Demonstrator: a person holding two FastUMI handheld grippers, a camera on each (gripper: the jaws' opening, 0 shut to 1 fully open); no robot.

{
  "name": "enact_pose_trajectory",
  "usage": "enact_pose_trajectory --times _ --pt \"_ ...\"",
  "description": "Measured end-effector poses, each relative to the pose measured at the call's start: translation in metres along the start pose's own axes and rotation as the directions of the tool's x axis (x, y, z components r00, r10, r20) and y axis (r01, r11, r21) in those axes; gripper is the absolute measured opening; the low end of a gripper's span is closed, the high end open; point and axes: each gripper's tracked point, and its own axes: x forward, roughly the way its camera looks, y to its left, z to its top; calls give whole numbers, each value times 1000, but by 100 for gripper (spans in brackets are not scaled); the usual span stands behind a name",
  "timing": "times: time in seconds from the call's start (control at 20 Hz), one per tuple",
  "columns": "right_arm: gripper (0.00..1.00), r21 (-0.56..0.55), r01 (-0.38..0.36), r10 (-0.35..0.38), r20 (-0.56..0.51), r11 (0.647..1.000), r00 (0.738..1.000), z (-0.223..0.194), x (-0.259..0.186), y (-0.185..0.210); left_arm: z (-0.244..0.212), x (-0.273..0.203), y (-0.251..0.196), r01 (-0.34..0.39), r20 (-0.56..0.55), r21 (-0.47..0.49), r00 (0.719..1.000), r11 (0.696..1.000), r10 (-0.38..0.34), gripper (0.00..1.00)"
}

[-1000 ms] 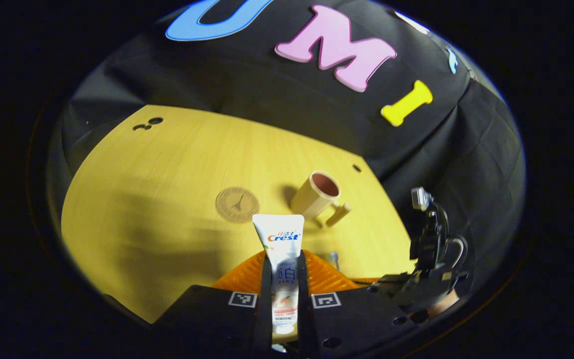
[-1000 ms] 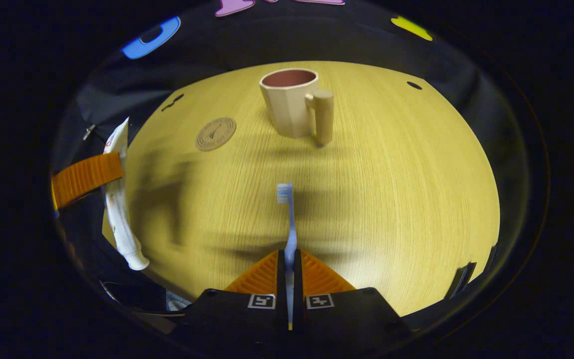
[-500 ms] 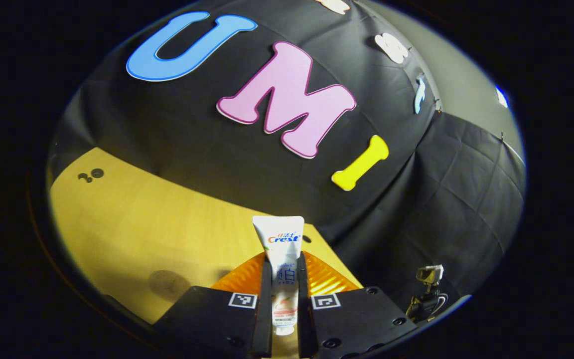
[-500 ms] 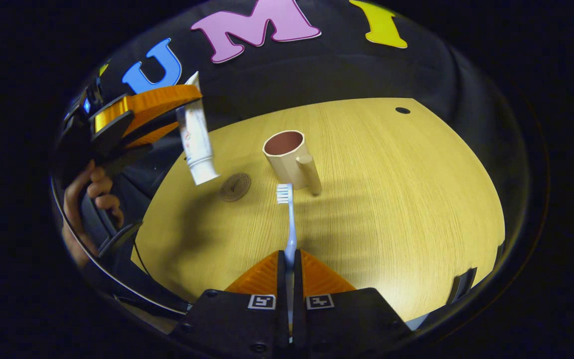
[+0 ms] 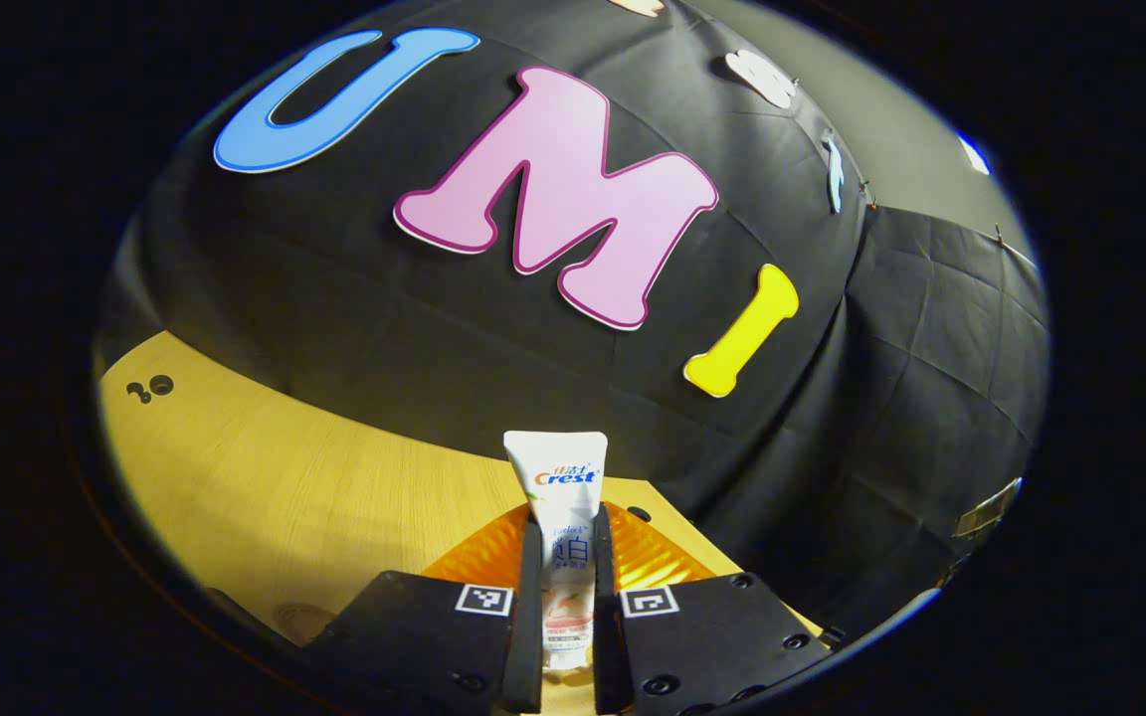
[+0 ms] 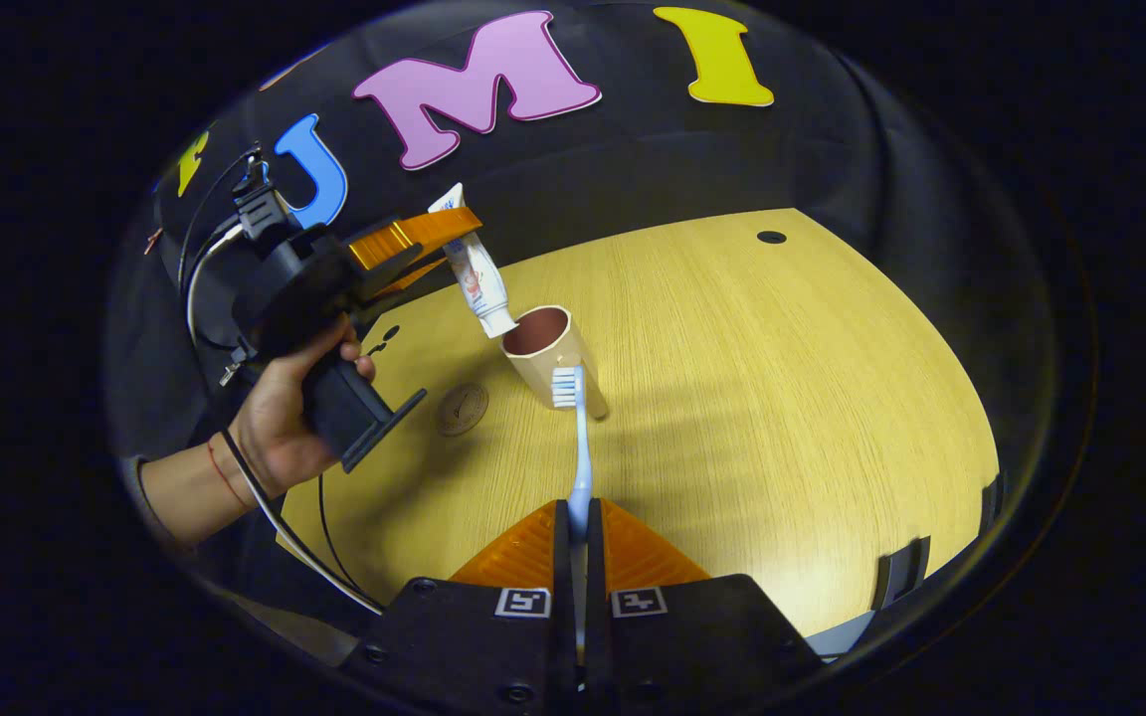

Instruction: Put the toothbrush and toothpaste on the desktop into the cup, then pick up the cup and place it on the coaster on the desktop.

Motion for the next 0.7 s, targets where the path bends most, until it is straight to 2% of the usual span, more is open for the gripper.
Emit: enact_pose_trajectory --times 0.25,0.6,0.7 --pt "7 17 3 -3 21 1000 1000 12 -6 -12 -37 16 17 -45 -59 87 997 995 51 25" --pt "7 42 2 -3 25 999 1000 20 -2 -20 -72 17 22 -43 -152 95 987 995 57 31" --pt "7 48 0 -1 28 999 1000 23 0 -20 -84 17 20 -31 -186 70 982 997 44 33"
